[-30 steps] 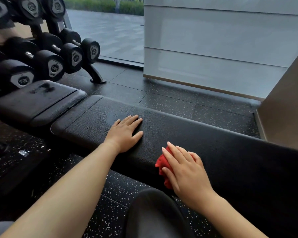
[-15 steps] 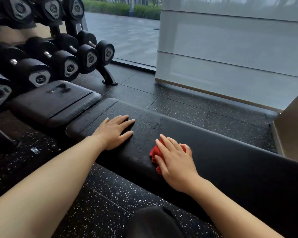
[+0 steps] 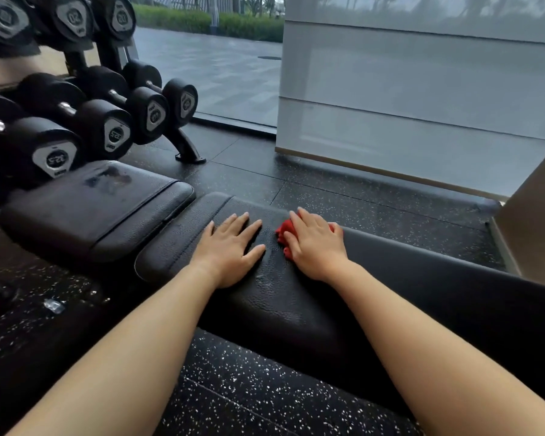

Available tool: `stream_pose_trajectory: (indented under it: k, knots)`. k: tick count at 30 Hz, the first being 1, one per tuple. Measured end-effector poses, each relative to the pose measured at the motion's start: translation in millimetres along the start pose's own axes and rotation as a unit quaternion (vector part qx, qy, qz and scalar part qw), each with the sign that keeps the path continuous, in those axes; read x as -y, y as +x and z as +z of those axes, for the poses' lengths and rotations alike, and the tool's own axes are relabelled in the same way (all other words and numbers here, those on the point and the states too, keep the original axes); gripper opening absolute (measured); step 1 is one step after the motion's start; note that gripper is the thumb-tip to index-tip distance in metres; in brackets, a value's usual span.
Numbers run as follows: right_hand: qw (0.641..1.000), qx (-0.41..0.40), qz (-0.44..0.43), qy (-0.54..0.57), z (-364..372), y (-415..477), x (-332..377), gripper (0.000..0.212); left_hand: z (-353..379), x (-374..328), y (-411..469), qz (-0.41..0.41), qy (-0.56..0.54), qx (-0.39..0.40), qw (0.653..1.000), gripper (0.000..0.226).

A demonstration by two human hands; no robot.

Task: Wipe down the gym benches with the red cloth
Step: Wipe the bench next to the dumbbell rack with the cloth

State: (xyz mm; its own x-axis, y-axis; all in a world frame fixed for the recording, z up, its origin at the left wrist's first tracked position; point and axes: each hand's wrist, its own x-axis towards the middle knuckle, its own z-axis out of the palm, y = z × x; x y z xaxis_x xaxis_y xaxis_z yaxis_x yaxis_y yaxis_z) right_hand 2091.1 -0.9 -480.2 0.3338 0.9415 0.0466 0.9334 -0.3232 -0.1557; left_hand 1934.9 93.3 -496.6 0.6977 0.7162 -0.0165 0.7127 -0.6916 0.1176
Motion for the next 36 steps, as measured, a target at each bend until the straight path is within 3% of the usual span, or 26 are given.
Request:
stream_pose_trajectory:
  k: [9,19,26,36]
  knots:
    - [0.999,-0.005,0.036,-0.004,1,-52,13,0.054,0,2,-5,0.021,-0.017,0.002,1.0,0.064]
    - [0.996,-0.009,0.085,-0.002,2,-19,10,0.052,2,4,-4,0.023,-0.034,-0.01,0.999,0.065]
    - [0.997,-0.003,0.075,-0.016,-2,30,0,0.052,1,3,-4,0.013,-0.034,-0.011,0.999,0.064]
    - [0.999,-0.007,0.04,-0.005,0,31,-6,0.052,-2,0,-4,-0.007,-0.03,-0.018,0.999,0.062]
